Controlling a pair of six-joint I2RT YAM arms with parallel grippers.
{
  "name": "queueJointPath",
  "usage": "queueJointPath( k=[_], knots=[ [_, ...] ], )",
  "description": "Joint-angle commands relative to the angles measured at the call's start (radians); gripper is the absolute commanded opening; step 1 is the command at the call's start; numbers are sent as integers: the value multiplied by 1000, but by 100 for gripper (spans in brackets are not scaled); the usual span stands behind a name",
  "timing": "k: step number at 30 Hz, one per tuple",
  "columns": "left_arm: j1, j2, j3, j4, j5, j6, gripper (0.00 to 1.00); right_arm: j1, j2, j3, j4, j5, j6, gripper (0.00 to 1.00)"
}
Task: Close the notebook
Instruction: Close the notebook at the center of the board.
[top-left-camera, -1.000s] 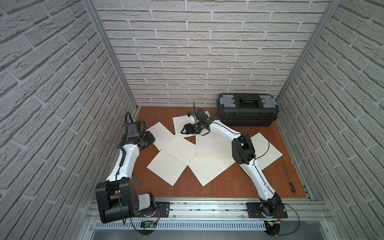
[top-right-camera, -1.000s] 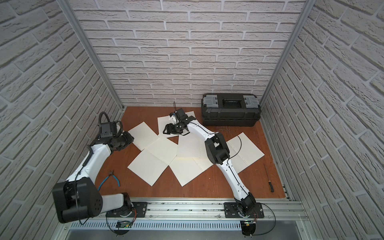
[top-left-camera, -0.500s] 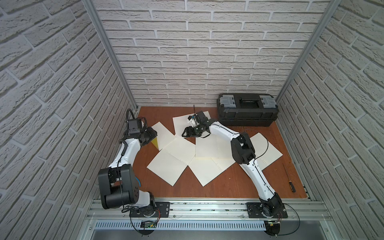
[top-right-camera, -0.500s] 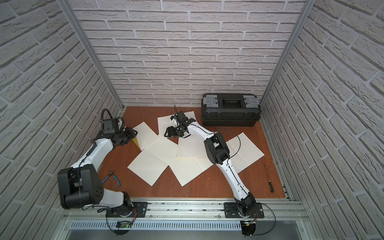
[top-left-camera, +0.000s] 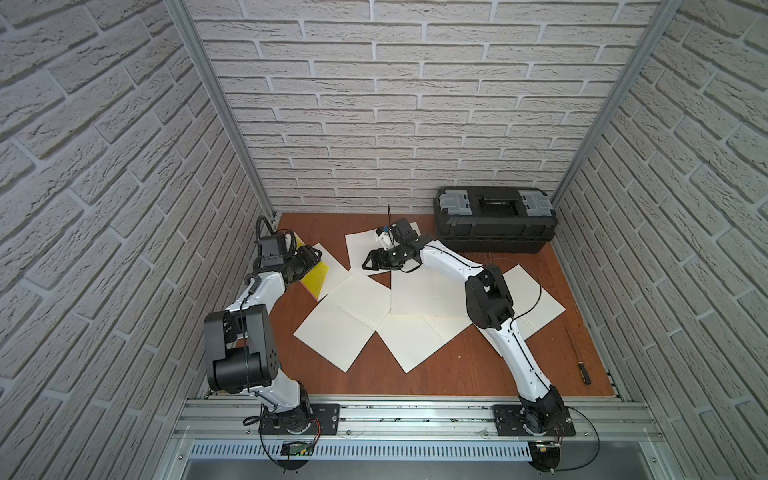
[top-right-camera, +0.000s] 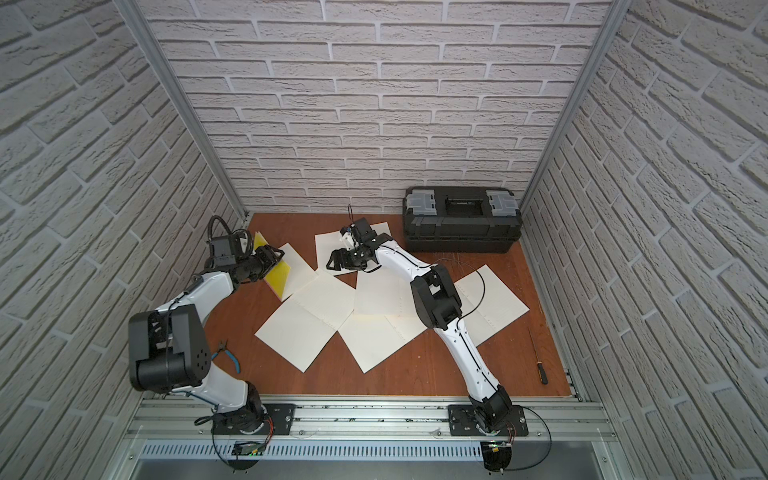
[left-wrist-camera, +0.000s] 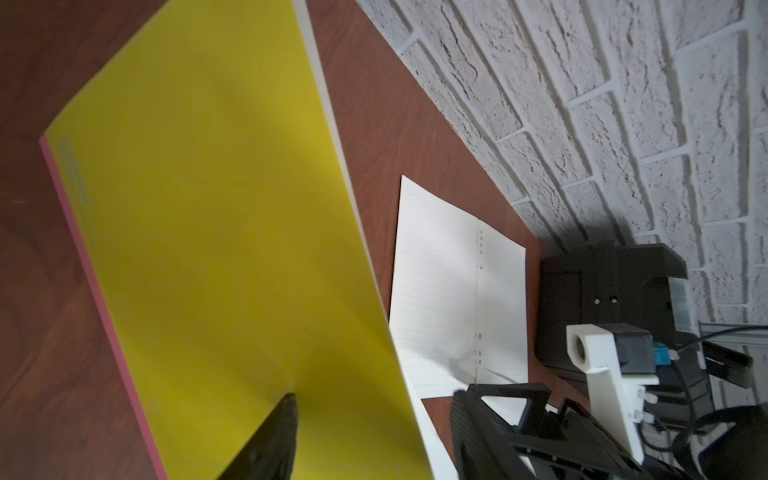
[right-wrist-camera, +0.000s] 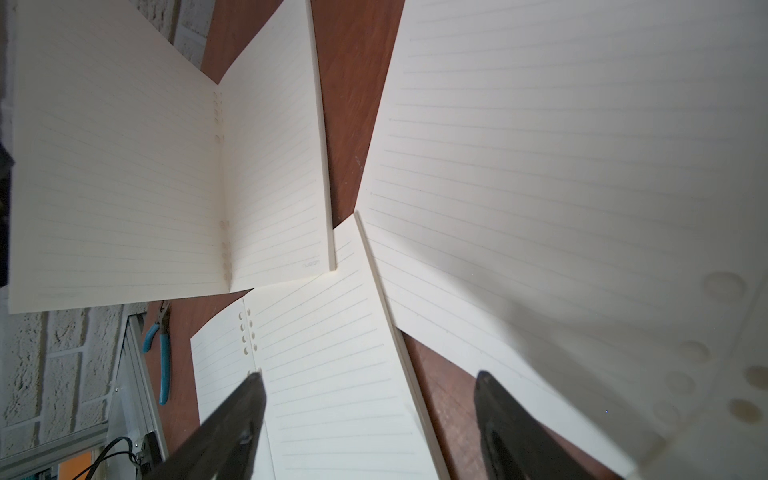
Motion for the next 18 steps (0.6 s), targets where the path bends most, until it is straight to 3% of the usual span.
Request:
queueJointPath(
  k=[1, 12, 18],
  knots=[
    [1, 18, -4, 101, 38, -19, 61, 9, -73, -14, 35, 3, 0, 81],
    [-6, 87, -2, 77, 1, -23, 59, 9, -85, -32, 97, -23, 38, 82],
    [-11, 130, 10, 42, -23, -14, 52, 9, -73, -26, 131, -44, 61, 82]
  ],
)
